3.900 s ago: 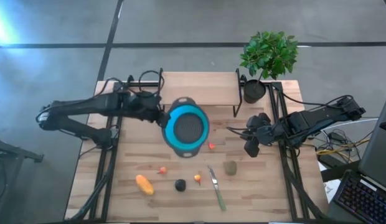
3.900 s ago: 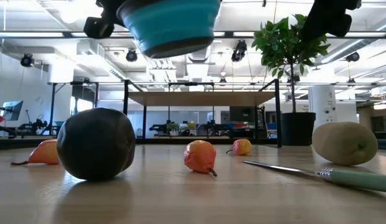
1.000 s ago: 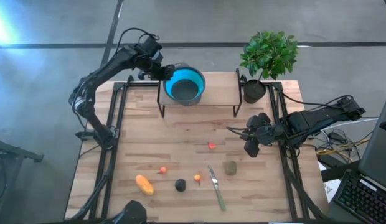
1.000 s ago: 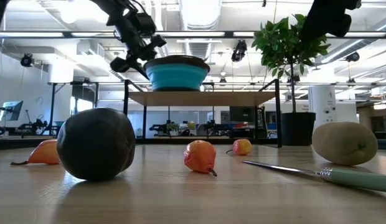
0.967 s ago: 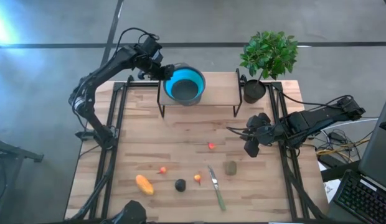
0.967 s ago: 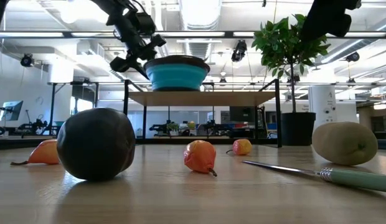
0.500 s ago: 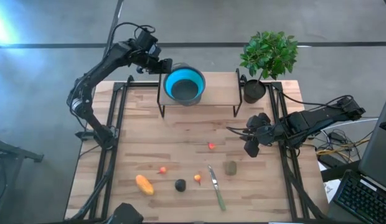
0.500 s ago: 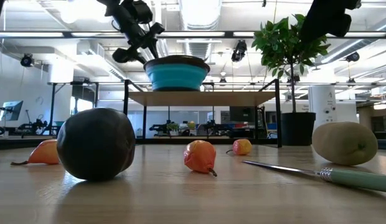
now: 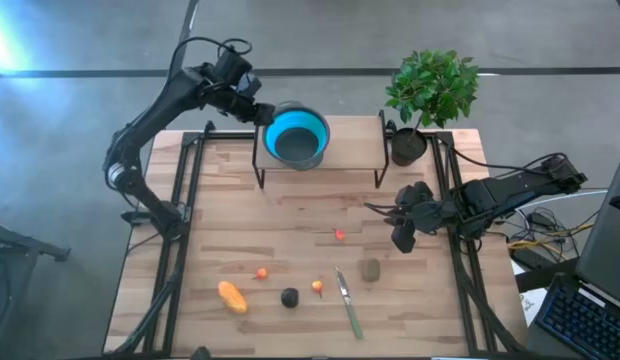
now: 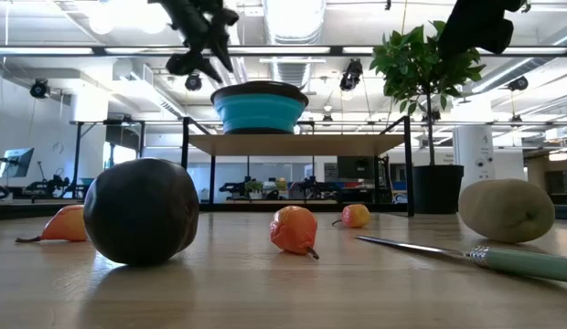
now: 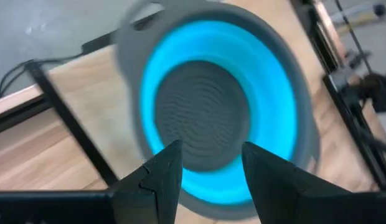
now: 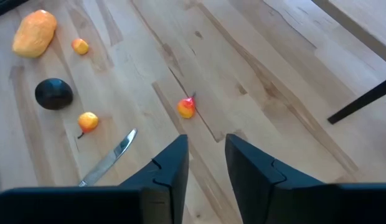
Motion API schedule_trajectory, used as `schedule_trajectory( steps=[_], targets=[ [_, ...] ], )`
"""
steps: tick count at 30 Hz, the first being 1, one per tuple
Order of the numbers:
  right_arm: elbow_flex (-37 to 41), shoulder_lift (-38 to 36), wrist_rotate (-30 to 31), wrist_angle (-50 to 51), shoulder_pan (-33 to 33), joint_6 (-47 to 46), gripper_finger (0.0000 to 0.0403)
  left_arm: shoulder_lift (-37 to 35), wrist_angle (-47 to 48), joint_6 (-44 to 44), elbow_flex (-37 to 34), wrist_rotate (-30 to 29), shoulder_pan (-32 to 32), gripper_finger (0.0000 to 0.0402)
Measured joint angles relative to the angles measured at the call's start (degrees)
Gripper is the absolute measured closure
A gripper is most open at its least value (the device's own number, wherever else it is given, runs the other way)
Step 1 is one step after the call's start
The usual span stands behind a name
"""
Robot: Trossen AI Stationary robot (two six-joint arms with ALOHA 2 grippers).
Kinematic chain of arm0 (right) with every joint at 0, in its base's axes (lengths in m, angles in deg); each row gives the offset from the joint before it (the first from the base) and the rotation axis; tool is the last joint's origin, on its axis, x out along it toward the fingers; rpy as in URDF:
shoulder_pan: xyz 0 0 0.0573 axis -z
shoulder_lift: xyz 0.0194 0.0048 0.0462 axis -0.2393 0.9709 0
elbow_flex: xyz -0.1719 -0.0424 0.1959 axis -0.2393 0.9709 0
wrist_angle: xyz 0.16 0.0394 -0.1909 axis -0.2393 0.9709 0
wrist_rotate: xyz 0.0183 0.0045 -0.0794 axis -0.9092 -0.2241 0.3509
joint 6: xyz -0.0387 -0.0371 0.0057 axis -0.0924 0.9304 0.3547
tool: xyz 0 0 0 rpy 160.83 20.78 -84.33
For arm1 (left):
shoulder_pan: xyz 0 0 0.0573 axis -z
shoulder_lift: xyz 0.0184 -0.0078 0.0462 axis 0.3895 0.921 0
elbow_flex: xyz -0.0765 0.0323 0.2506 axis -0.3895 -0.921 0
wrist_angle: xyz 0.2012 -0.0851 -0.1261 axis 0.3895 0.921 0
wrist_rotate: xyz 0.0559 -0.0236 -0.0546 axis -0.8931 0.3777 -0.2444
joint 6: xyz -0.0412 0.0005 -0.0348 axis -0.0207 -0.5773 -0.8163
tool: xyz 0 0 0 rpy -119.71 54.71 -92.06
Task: Pick & Place Fruit
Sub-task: Put the top orange pear into the blue strainer bowl
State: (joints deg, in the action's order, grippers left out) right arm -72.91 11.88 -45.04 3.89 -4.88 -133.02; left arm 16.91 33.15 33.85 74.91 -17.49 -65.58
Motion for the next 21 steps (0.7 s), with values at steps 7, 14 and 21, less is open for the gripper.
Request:
schedule_trajectory(
  steps=[7, 14, 21],
  targets=[
    [0.0, 0.0, 0.0, 0.0, 0.0, 0.0, 0.0323, -4.0, -0.1, 3.2, -1.7, -5.3, 7.8, 0.0232],
    [0.0, 0.0, 0.0, 0.0, 0.0, 0.0, 0.0336, -8.1, -1.2, 3.5, -5.9, -9.9, 17.0, 0.0232],
    [0.0, 0.0, 0.0, 0.1, 0.0, 0.0, 0.0349, -11.6, -4.9, 2.8, -10.6, -13.6, 25.6, 0.0232]
  ],
)
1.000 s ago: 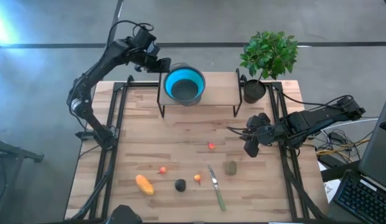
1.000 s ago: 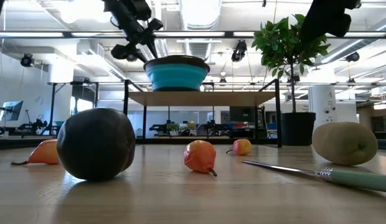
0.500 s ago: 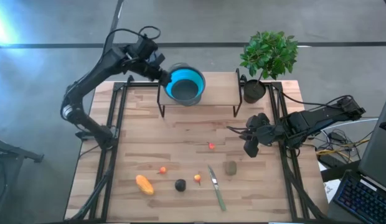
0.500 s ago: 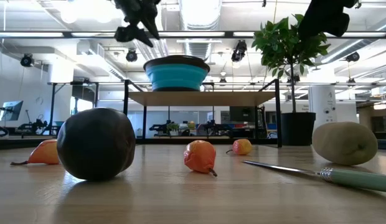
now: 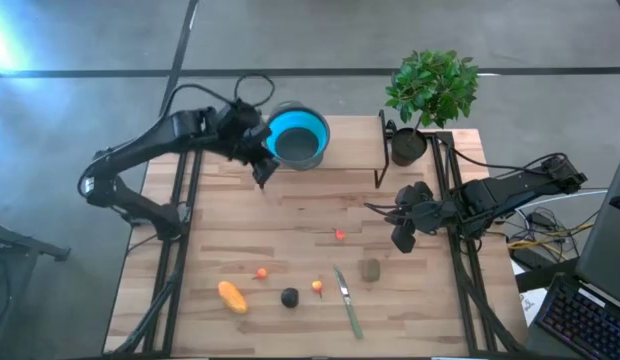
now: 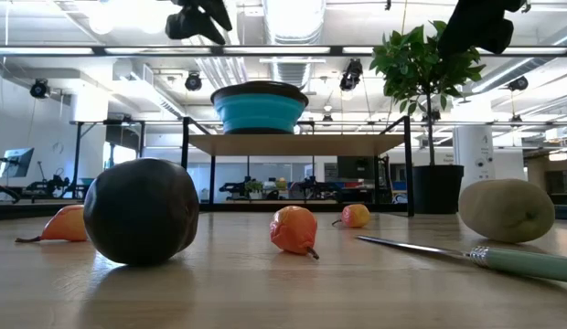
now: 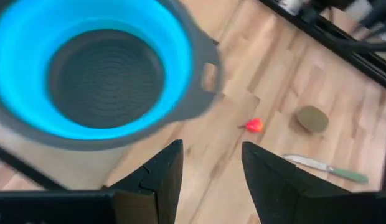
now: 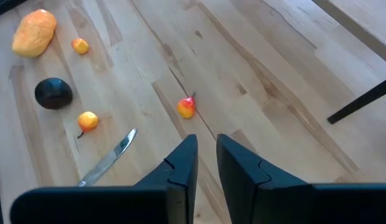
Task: Pick & Place Fruit
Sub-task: Put the top orange pear into the blue strainer bowl
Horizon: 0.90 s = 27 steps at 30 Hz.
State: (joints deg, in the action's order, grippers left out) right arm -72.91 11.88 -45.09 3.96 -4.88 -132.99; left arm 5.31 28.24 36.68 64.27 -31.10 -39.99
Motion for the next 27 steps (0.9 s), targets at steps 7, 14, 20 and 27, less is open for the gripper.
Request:
schedule_trajectory(
  steps=[7, 14, 20, 27],
  targets=[
    [0.2, 0.0, 0.0, 0.0, 0.0, 0.0, 0.0343, -2.3, -6.2, -1.6, -6.0, -1.7, 8.8, 0.0232],
    [1.0, 0.0, 0.0, -0.4, 0.0, 0.0, 0.032, -4.0, -11.2, -6.1, -13.4, -2.3, 14.2, 0.0232],
    [2.8, 0.0, -0.2, -4.3, 0.0, 3.1, 0.0299, -4.3, -13.3, -8.5, -19.0, -2.9, 17.9, 0.0232],
    [6.6, 0.2, -0.2, -13.7, 0.0, 8.2, 0.027, -4.4, -20.2, -9.4, -25.9, -3.2, 20.8, 0.0232]
  ],
)
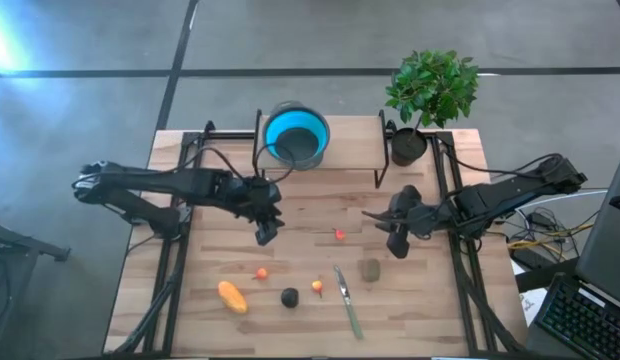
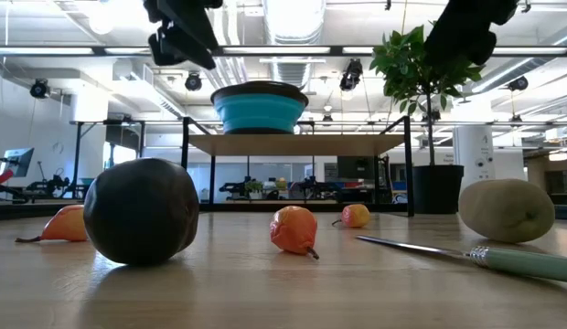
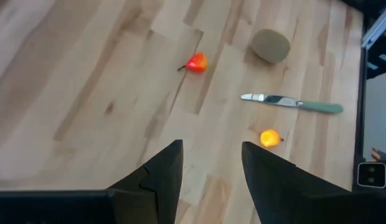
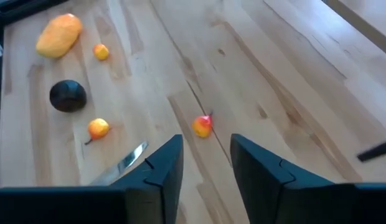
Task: Pick & Place Fruit
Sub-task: Put the top orange pear into the blue strainer bowl
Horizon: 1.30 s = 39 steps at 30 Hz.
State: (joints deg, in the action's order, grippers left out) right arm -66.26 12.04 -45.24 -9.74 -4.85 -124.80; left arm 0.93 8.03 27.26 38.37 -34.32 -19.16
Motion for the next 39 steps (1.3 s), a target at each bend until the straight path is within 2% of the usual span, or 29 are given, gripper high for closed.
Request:
schedule_trajectory(
  steps=[7, 13, 19, 24, 39],
  targets=[
    [4.3, 1.1, 0.0, -7.9, 0.0, 5.1, 0.0235, 0.0, -10.8, -2.0, -7.7, 0.0, 2.0, 0.0232],
    [6.5, 5.3, 0.0, -13.2, 0.0, 9.9, 0.021, 0.0, -17.8, -4.2, -12.4, 0.1, 2.4, 0.0232],
    [6.4, 11.4, 0.1, -16.7, 0.0, 15.6, 0.0194, 0.0, -17.8, -4.5, -13.1, 0.0, 2.4, 0.0232],
    [6.4, 16.0, 0.1, -20.7, 0.0, 16.6, 0.0182, 0.0, -17.8, -4.3, -13.1, 0.1, 2.4, 0.0232],
    [6.3, 24.8, -2.0, -25.1, 3.4, 12.4, 0.0135, 0.0, -16.4, -0.8, -13.1, 0.1, 3.4, 0.0232]
  ],
)
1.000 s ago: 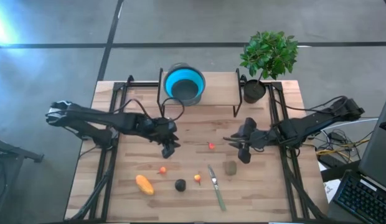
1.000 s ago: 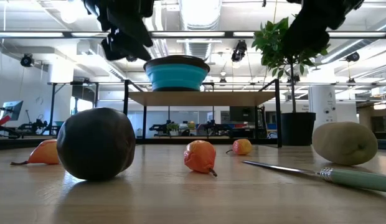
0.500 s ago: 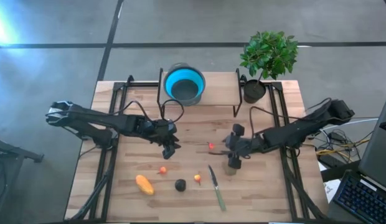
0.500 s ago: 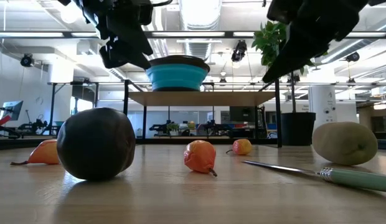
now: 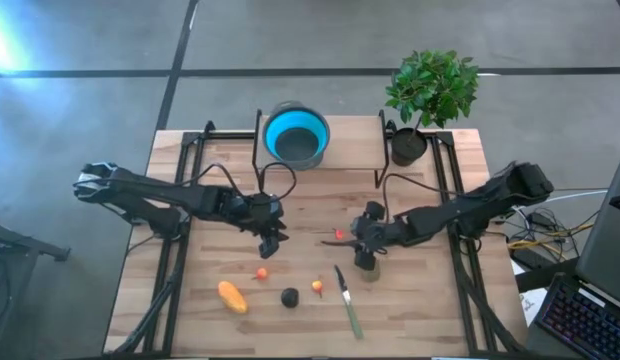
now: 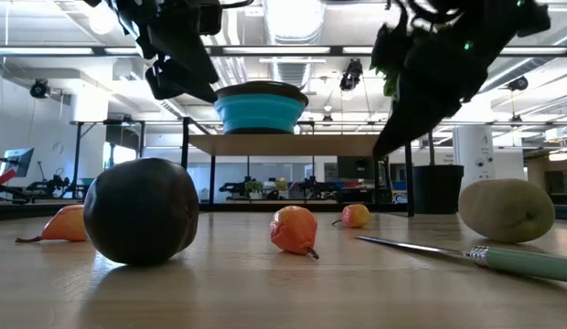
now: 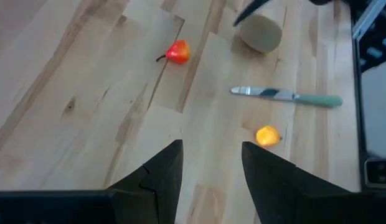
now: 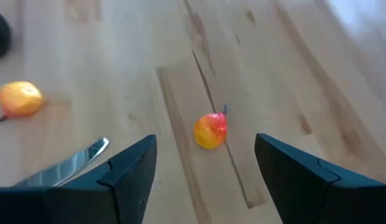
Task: Pick & Place Fruit
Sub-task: Put the top orange pear into the blue strainer bowl
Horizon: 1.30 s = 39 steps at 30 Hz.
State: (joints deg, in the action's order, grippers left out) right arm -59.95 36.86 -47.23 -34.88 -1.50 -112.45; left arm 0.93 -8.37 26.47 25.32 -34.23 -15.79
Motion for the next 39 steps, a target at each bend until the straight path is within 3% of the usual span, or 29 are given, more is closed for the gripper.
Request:
schedule_trajectory(
  steps=[10, 22, 31, 39],
  targets=[
    [-2.0, 7.0, -0.2, -2.8, 0.1, -3.4, 0.0127, 0.0, 3.2, 1.9, 0.0, 0.1, 1.8, 0.0232],
    [-6.8, 15.4, 2.5, -2.7, 0.7, -4.6, 0.0153, 0.0, 3.5, 2.9, 0.0, 0.0, 3.3, 0.0232],
    [-7.1, 17.9, 3.7, -0.2, 2.2, -11.3, 0.0125, 0.0, 4.5, 2.8, 0.0, 0.0, 3.5, 0.0232],
    [-7.0, 17.9, 3.5, -0.1, 4.4, -10.8, 0.0113, 0.0, 4.7, 3.2, 0.0, 0.0, 3.5, 0.0232]
  ],
)
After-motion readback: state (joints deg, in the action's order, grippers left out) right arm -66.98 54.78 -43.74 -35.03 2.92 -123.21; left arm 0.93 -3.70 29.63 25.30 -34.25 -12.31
